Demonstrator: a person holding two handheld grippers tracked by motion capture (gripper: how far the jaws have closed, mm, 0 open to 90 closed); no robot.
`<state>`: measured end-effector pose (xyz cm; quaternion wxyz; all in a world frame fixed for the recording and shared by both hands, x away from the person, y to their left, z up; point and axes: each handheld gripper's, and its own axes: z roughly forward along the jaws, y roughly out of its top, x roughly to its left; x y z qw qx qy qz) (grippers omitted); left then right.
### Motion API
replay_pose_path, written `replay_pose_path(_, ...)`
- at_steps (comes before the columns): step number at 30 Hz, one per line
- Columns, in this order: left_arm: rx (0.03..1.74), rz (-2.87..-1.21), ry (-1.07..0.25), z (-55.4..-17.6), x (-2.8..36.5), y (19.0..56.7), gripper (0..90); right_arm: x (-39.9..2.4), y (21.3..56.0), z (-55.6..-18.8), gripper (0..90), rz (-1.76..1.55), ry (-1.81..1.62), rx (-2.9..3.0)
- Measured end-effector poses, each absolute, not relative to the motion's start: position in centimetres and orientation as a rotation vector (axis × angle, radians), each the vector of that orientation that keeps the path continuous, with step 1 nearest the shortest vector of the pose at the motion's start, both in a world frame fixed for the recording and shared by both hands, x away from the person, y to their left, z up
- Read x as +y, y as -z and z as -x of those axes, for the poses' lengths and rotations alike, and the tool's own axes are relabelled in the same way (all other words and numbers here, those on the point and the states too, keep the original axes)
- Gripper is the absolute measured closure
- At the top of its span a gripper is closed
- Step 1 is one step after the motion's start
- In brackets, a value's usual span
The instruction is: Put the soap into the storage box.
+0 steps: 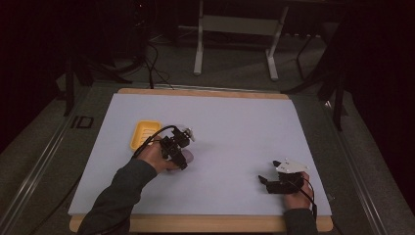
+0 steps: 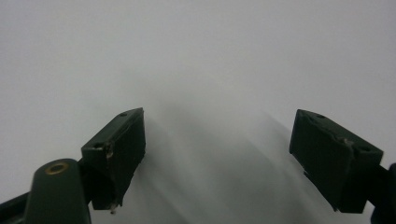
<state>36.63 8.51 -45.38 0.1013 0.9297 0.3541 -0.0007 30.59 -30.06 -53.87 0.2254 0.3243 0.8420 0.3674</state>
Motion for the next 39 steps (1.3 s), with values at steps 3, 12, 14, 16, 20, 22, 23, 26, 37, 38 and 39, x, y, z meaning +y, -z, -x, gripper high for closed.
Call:
replay_pose_path(3, 1.049, -2.745, -0.002, -36.8, 8.8, 45.1, 50.0, -30.1, 53.9, -30.6, 18.2, -0.893, -1.012, 2.323)
replay_pose_path(12, 1.069, -2.731, -0.018, -37.1, 9.4, 44.7, 49.9, -30.1, 53.9, -30.6, 18.2, -0.893, -1.012, 2.322)
replay_pose_path(14, 1.070, -2.731, -0.020, -37.2, 9.5, 44.6, 50.0, -30.1, 53.9, -30.6, 18.2, -0.893, -1.012, 2.322)
replay_pose_path(16, 1.079, -2.726, -0.024, -37.3, 9.6, 44.5, 49.9, -30.1, 53.9, -30.6, 18.1, -0.893, -1.012, 2.322)
replay_pose_path(20, 1.087, -2.722, -0.021, -37.4, 9.7, 44.5, 49.9, -30.0, 53.9, -30.6, 18.2, -0.893, -1.010, 2.322)
replay_pose_path(22, 1.099, -2.717, -0.025, -37.6, 9.9, 44.5, 49.9, -30.0, 53.9, -30.6, 18.1, -0.890, -1.008, 2.324)
replay_pose_path(23, 1.099, -2.717, -0.025, -37.6, 9.9, 44.5, 49.9, -30.0, 53.9, -30.6, 18.1, -0.890, -1.008, 2.324)
replay_pose_path(26, 1.117, -2.706, -0.025, -37.8, 10.1, 44.5, 50.0, -30.0, 53.9, -30.6, 18.1, -0.892, -1.010, 2.323)
replay_pose_path(37, 1.149, -2.670, -0.037, -38.4, 11.1, 44.2, 49.9, -30.0, 53.9, -30.6, 18.2, -0.891, -1.006, 2.325)
replay_pose_path(38, 1.149, -2.670, -0.037, -38.4, 11.1, 44.2, 49.9, -30.0, 53.9, -30.6, 18.2, -0.891, -1.006, 2.325)
replay_pose_path(39, 1.154, -2.655, -0.041, -38.5, 11.2, 44.1, 49.9, -30.0, 53.9, -30.6, 18.1, -0.891, -1.006, 2.325)
